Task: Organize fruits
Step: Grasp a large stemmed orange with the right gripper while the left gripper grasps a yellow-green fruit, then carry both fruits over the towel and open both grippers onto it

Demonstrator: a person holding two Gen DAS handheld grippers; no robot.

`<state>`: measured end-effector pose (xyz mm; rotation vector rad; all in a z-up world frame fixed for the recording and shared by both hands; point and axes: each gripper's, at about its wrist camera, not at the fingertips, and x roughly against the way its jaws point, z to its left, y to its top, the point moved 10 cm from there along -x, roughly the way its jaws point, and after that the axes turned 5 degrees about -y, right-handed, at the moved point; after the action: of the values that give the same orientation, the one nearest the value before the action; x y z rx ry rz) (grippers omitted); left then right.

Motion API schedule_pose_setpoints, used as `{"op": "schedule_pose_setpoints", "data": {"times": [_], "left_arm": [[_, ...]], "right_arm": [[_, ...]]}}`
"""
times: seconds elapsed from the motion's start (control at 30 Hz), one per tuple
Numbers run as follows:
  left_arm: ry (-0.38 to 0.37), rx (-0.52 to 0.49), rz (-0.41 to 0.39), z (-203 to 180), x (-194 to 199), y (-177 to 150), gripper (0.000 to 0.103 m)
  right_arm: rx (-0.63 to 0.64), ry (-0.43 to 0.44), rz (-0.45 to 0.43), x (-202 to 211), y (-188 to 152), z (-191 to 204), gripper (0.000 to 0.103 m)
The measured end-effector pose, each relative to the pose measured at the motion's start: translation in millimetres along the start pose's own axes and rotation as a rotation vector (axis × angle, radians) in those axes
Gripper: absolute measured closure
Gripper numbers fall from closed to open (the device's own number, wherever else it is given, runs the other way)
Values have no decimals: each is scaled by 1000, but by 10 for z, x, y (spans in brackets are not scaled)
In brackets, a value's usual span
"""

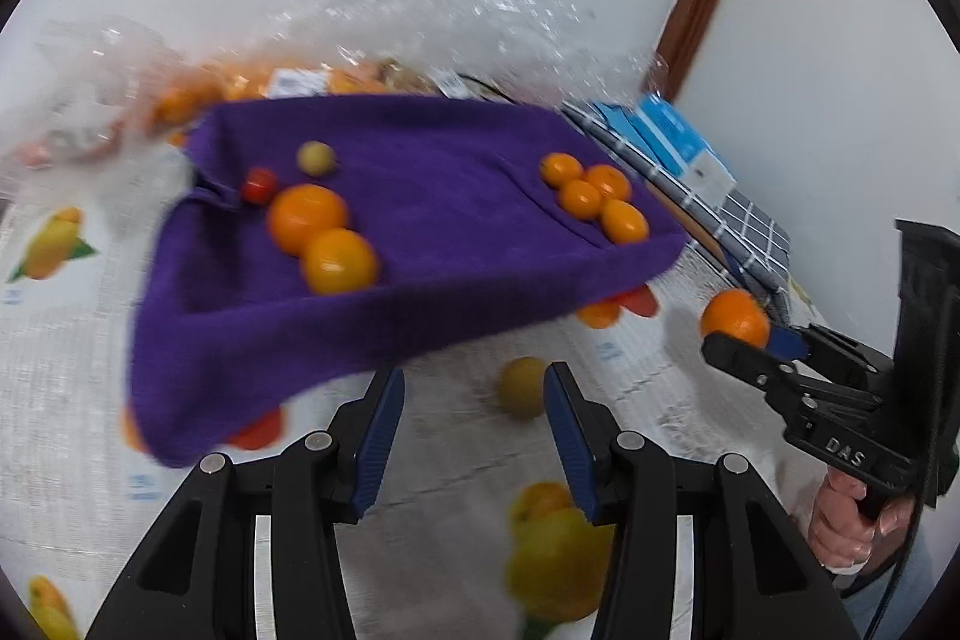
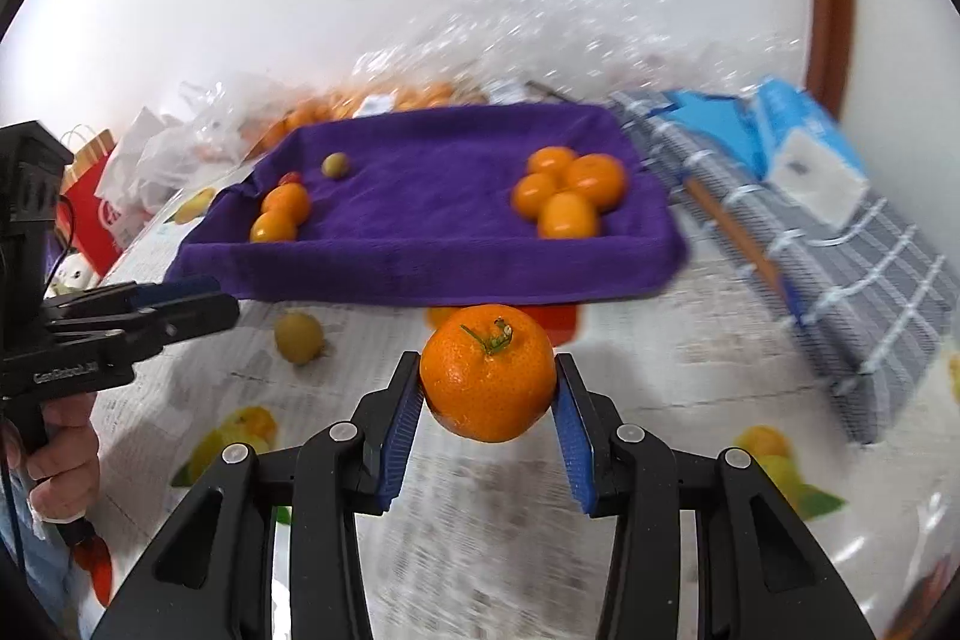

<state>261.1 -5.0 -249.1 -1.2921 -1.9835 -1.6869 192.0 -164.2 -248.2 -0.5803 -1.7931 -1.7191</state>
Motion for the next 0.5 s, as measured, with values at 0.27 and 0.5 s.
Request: {"op": "schedule_pose_setpoints", "data": {"times": [0.27, 0.5], "left_arm": [[79, -65, 72, -200, -384, -129, 78], [48, 45, -105, 30, 53, 134, 78]], "right_arm": [[-61, 2, -5, 90, -111, -249, 60], [-79, 9, -19, 107, -55, -257, 60]]}}
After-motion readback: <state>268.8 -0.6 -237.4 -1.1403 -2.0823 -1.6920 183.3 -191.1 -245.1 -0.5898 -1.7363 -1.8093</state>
